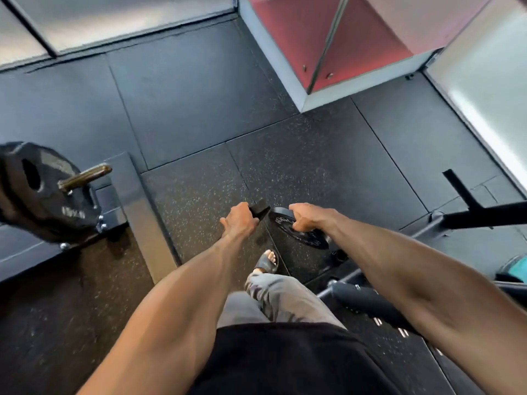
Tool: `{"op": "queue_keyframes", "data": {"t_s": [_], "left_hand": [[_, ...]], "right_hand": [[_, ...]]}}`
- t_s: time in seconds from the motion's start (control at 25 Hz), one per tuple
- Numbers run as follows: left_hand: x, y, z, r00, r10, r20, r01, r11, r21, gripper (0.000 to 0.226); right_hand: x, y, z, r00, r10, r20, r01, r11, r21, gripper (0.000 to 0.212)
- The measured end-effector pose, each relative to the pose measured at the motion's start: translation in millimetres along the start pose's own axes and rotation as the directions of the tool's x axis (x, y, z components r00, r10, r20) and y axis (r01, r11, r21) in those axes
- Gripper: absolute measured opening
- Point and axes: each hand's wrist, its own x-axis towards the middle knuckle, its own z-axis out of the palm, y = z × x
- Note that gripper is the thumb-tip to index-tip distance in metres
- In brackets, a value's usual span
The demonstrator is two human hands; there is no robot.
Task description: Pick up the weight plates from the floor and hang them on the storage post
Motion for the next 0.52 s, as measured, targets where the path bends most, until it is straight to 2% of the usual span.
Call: {"op": "queue_keyframes", "data": {"t_s": [0.16, 0.28, 0.4, 0.52], "left_hand": [[79, 78, -45, 0.993, 0.108, 0.039, -0.109, 0.993, 0.042, 0.023], [134, 142, -85, 0.972, 0.196, 0.126, -0.212, 0.969, 0.124, 0.024], [209, 214, -117, 0.911, 0.277, 0.305, -0.356, 0.903, 0.242, 0.016], [267, 303, -145, 0.829, 0.358, 0.43, -0.517, 0.783, 0.346, 0.018]], "right_hand": [[41, 24, -80, 0.996, 0.088, -0.031, -0.083, 0.986, 0.141, 0.056], [57, 42, -137, 0.992, 0.123, -0.038, -0.111, 0.966, 0.234, 0.058], [79, 68, -195, 0.984, 0.174, -0.031, -0.156, 0.936, 0.315, 0.057], [97, 94, -251, 0.956, 0.292, -0.01, -0.259, 0.862, 0.436, 0.057]]}}
